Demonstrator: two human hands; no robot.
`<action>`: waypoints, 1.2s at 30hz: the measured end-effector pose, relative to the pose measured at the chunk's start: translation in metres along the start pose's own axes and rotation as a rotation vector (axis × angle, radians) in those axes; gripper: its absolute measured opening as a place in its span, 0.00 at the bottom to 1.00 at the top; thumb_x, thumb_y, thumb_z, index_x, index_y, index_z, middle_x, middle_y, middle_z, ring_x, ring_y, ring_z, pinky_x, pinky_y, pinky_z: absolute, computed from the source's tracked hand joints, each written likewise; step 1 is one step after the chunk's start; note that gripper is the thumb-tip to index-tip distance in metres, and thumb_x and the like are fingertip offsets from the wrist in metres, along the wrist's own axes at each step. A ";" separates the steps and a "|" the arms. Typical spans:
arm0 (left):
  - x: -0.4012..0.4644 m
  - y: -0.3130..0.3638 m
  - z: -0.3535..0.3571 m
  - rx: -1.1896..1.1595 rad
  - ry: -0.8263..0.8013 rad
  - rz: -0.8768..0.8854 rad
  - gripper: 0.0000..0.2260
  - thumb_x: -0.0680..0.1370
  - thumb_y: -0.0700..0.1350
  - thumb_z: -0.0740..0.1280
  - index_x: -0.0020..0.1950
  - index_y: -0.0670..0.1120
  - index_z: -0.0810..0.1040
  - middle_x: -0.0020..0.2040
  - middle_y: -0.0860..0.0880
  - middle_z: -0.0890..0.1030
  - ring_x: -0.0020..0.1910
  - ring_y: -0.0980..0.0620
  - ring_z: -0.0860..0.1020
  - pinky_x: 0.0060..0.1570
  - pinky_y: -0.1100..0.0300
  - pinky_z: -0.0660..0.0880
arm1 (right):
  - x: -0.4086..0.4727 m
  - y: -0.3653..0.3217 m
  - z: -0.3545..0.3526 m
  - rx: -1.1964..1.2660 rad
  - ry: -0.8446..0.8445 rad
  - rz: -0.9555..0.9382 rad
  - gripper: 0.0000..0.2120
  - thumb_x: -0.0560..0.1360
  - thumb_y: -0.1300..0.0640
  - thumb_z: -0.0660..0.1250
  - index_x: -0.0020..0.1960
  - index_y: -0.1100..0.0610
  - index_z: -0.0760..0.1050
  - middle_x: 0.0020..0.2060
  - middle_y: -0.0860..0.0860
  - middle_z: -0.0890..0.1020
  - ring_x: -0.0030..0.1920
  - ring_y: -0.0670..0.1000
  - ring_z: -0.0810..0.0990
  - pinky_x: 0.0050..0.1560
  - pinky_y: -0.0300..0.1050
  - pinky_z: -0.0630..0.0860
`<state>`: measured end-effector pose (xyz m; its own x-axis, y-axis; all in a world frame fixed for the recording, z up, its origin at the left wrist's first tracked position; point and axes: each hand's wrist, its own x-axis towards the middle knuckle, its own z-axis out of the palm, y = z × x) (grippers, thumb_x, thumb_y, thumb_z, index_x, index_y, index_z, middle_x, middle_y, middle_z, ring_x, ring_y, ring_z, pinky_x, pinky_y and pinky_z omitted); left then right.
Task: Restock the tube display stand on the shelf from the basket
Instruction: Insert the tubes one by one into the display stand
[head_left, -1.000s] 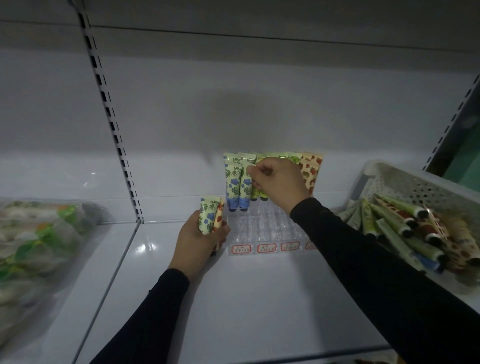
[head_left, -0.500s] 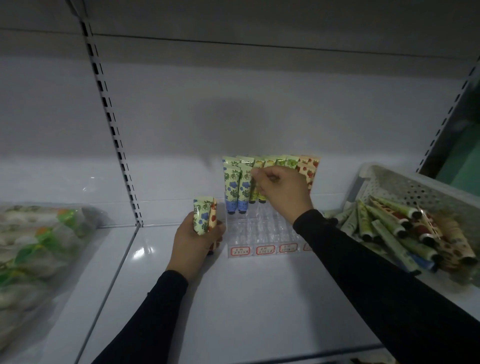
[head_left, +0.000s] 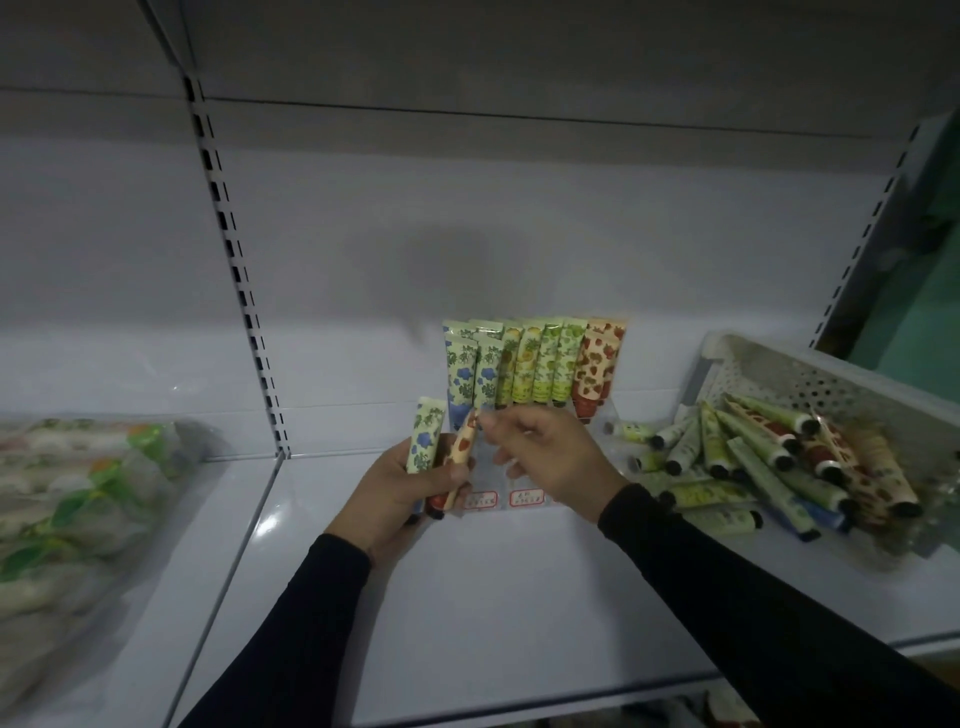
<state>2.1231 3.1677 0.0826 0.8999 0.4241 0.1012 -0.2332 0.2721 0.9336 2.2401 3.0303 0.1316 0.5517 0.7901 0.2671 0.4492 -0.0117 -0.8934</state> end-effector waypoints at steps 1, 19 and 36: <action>-0.001 0.001 0.002 0.015 -0.003 0.003 0.12 0.65 0.37 0.77 0.46 0.41 0.83 0.41 0.42 0.82 0.34 0.48 0.79 0.35 0.58 0.76 | 0.000 -0.002 0.002 0.010 -0.017 0.006 0.07 0.78 0.49 0.65 0.45 0.48 0.80 0.44 0.54 0.84 0.37 0.44 0.81 0.38 0.40 0.79; 0.006 -0.006 -0.005 0.111 0.023 -0.041 0.14 0.69 0.45 0.77 0.52 0.43 0.82 0.47 0.41 0.84 0.37 0.50 0.78 0.34 0.59 0.67 | 0.012 0.002 -0.007 0.478 0.108 0.160 0.08 0.78 0.61 0.66 0.43 0.59 0.82 0.40 0.55 0.84 0.41 0.51 0.80 0.44 0.40 0.80; 0.014 -0.023 -0.003 0.649 0.434 0.143 0.06 0.78 0.45 0.69 0.41 0.47 0.76 0.30 0.53 0.75 0.27 0.56 0.70 0.30 0.61 0.67 | 0.002 0.022 -0.132 -0.224 0.642 -0.163 0.13 0.78 0.50 0.66 0.45 0.58 0.83 0.35 0.53 0.83 0.38 0.52 0.82 0.45 0.56 0.80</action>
<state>2.1401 3.1698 0.0616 0.6225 0.7519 0.2170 0.0461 -0.3120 0.9490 2.3437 2.9514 0.1603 0.7404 0.2746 0.6136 0.6572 -0.1043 -0.7464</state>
